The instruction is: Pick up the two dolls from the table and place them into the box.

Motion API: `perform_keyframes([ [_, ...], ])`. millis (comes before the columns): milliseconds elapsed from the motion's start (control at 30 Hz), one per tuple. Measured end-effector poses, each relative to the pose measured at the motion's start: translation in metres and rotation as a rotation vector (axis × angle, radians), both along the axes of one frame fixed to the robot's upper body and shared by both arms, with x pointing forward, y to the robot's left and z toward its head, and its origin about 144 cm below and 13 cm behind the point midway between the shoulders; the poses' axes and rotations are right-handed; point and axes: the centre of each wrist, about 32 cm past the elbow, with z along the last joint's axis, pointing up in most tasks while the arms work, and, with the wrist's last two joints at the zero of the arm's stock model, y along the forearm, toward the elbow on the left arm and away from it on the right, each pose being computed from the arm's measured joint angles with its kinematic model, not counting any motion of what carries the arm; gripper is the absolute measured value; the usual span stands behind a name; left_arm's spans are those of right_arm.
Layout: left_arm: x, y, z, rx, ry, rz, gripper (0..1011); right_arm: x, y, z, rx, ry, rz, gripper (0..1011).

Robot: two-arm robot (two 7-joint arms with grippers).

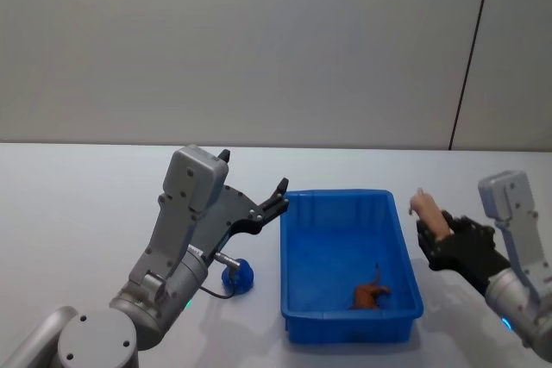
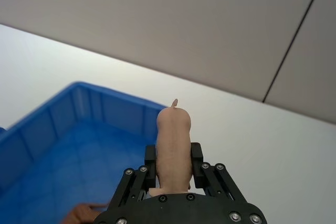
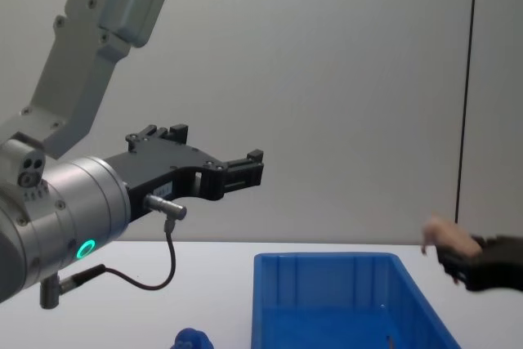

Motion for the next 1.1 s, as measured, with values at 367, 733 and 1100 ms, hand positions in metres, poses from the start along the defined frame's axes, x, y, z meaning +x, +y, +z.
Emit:
perform_keyframes([
  [367, 0.0, 0.0, 0.0, 0.0, 0.0, 0.0, 1002, 0.009, 0.019, 0.029, 0.024, -0.04, 0.125, 366],
  [733, 0.0, 0.0, 0.0, 0.0, 0.0, 0.0, 1002, 0.022, 0.035, 0.032, 0.03, 0.039, 0.199, 545],
  [1100, 0.0, 0.0, 0.0, 0.0, 0.0, 0.0, 1001, 0.029, 0.036, 0.028, 0.031, 0.07, 0.21, 871],
])
